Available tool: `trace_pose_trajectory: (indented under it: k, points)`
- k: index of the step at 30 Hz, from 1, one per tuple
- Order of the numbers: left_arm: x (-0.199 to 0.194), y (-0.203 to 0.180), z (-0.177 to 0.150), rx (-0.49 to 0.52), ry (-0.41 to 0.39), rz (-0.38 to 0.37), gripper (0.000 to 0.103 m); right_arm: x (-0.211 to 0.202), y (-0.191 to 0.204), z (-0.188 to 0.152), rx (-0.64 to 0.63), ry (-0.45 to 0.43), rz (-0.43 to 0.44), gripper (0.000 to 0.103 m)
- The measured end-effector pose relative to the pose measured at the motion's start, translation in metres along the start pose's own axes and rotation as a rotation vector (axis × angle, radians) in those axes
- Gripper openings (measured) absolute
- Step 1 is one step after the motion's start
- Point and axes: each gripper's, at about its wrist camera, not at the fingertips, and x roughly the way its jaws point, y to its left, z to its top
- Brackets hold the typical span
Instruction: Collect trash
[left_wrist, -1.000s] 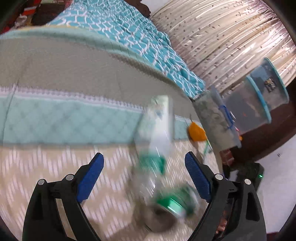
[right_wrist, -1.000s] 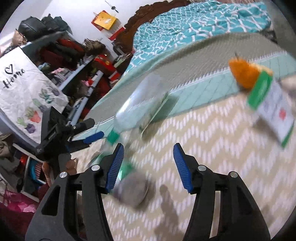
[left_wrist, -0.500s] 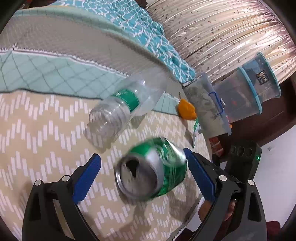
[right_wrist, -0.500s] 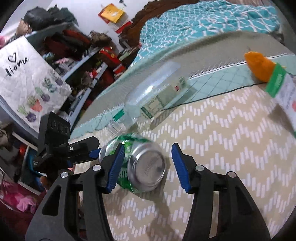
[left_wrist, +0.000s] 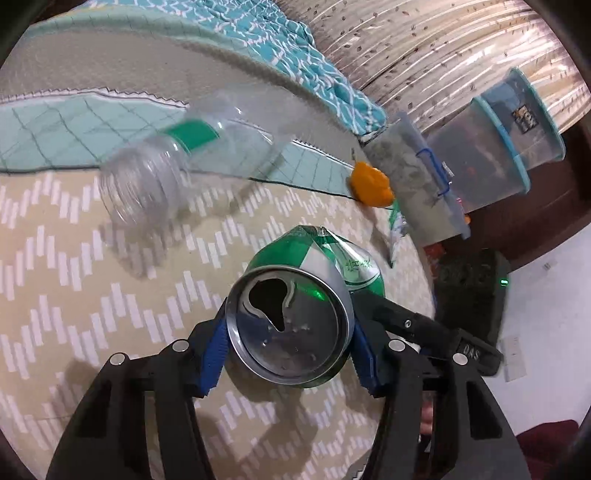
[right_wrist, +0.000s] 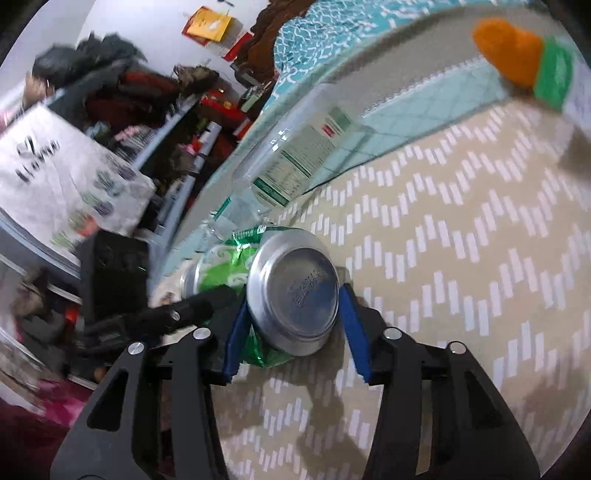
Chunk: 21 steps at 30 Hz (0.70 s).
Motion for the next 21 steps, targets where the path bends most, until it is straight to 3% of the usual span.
trace_pose_trajectory:
  k: [5, 7, 11, 12, 14, 17, 19, 21]
  points:
    - [-0.033, -0.001, -0.007, 0.04, -0.053, -0.025, 0.054, -0.005, 0.026, 0.007, -0.08, -0.01, 0.048, 0.067]
    - [-0.059, 0.001, -0.012, 0.055, -0.11, -0.015, 0.054, 0.001, 0.043, 0.01, -0.103, -0.007, 0.088, 0.07]
    - [-0.104, 0.029, -0.022, -0.029, -0.214, 0.027, 0.054, 0.011, 0.063, 0.022, -0.056, -0.046, 0.184, 0.086]
    - [-0.111, 0.036, -0.024, -0.05, -0.232, 0.038, 0.054, 0.016, 0.066, 0.025, -0.047, -0.046, 0.183, 0.086]
    - [-0.131, 0.053, -0.031, -0.096, -0.291, 0.068, 0.054, 0.033, 0.07, 0.031, -0.01, -0.033, 0.095, 0.085]
    - [-0.155, 0.073, -0.039, -0.154, -0.361, 0.069, 0.054, 0.071, 0.073, 0.04, 0.064, 0.058, -0.008, 0.076]
    - [-0.164, 0.08, -0.042, -0.178, -0.391, 0.058, 0.054, 0.093, 0.077, 0.047, 0.105, 0.067, -0.101, 0.075]
    - [-0.169, 0.084, -0.044, -0.191, -0.409, 0.035, 0.054, 0.109, 0.076, 0.052, 0.154, 0.059, -0.14, 0.075]
